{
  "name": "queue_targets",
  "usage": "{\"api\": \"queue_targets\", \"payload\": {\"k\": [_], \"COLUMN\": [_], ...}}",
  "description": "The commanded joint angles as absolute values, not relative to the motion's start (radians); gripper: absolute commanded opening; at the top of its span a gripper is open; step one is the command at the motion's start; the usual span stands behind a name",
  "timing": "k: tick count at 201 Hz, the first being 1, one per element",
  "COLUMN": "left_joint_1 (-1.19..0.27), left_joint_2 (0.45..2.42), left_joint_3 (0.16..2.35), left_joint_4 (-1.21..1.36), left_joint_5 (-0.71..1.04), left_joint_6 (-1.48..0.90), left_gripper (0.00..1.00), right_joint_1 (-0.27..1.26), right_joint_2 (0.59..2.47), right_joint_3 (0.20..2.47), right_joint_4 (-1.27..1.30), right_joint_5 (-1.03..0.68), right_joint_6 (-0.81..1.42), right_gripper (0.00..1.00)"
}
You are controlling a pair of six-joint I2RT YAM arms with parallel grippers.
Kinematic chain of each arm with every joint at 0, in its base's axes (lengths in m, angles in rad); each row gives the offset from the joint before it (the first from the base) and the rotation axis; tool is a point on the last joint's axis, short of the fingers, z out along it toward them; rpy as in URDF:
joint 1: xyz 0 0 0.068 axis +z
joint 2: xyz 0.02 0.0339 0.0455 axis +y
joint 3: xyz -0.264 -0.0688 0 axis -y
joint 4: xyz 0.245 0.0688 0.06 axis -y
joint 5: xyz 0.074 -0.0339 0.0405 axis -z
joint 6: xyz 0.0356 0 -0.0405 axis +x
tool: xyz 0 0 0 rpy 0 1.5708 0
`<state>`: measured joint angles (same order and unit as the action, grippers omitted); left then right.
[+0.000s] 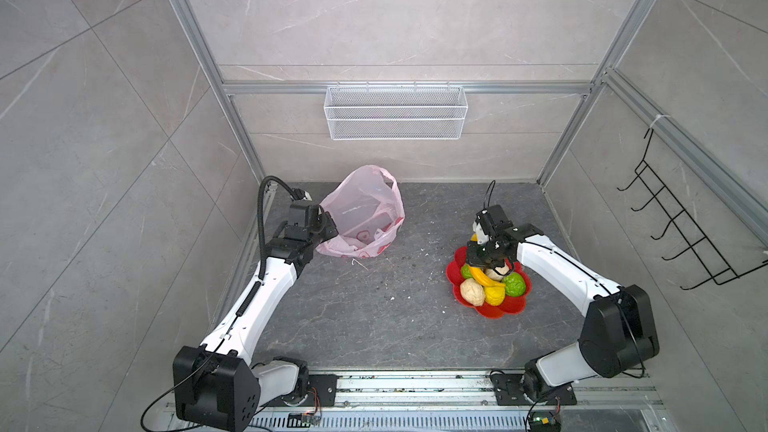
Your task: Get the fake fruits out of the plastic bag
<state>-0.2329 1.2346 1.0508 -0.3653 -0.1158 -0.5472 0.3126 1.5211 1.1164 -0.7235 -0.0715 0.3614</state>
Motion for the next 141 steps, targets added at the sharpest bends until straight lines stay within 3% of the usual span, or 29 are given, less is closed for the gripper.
{"api": "queue_targets", "payload": {"k": [1,23,85,141], "left_joint_1": [-0.227,-0.226,-0.228,-0.274], "left_joint_2": [1.225,1.264,1.392,1.484], "left_joint_3": [1.086,1.105,1.151,1.234], "left_joint_4": [-0.373,-0.367,-0.258,-0.217], "left_joint_5": [-0.087,-0.075,0.025,0.082], "left_joint_6": [-0.545,-0.520,-0.559,-0.590], "left_gripper": [0.00,0.01,0.01,0.01], "right_joint_1": [0.301,0.293,0.284,0.284], "right_joint_2": [1.543,1.545,1.536,1.459], "right_joint_3": [1.087,1.074,1.080,1.128], "right_joint_4": [-0.678,-0.670,-0.693,-0.759], "right_joint_5": [-0.087,-0.093,-0.102,-0.094], "right_joint_6": [0.348,0.347,0.348,0.353], "right_gripper": [0.29,0.32,0.51,0.60]}}
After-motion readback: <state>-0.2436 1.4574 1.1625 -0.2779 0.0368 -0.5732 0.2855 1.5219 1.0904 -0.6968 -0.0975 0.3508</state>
